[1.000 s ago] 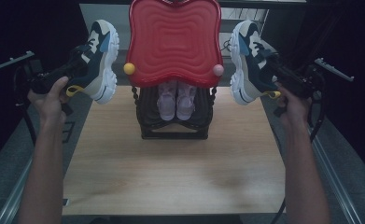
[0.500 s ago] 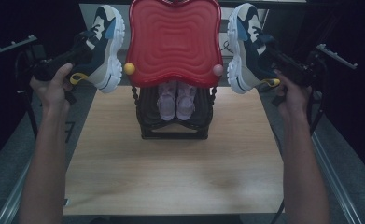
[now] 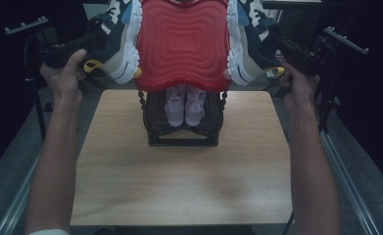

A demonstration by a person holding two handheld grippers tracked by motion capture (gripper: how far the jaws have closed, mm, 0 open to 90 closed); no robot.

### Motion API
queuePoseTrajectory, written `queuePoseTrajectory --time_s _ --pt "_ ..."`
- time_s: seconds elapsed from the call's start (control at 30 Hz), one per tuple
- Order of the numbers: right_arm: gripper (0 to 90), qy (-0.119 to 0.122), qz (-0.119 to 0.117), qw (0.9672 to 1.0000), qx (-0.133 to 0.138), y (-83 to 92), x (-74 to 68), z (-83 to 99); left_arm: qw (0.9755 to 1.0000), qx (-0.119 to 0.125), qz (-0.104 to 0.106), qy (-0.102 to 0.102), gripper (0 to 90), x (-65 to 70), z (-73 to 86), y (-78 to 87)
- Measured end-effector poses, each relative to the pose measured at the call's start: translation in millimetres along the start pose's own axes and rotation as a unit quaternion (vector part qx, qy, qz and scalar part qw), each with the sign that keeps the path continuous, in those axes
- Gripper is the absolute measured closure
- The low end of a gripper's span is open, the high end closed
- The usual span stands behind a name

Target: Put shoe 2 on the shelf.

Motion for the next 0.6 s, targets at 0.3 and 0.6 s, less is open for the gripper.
queuePoseTrajectory --time_s 0.3,0.6 --pt "73.6 -0.006 -0.004 1.0 -0.004 -26.3 -9.0 -2.1 1.0 -0.001 0.005 -0.006 73.9 17.0 -5.8 -26.6" --pt "73.6 0.001 -0.003 0.9999 -0.011 -45.9 -17.2 5.6 0.9999 -0.006 0.0 -0.01 73.9 26.1 -5.1 -41.0"
Point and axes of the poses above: each handheld gripper's, and its own axes: y roughly backward along the jaws, z roughly out of its underside, x roughly to its right, the point moved 8 cm from there along -y, roughly forward along the jaws, and after that the axes turned 1 degree about -y, right-handed, at the moved point
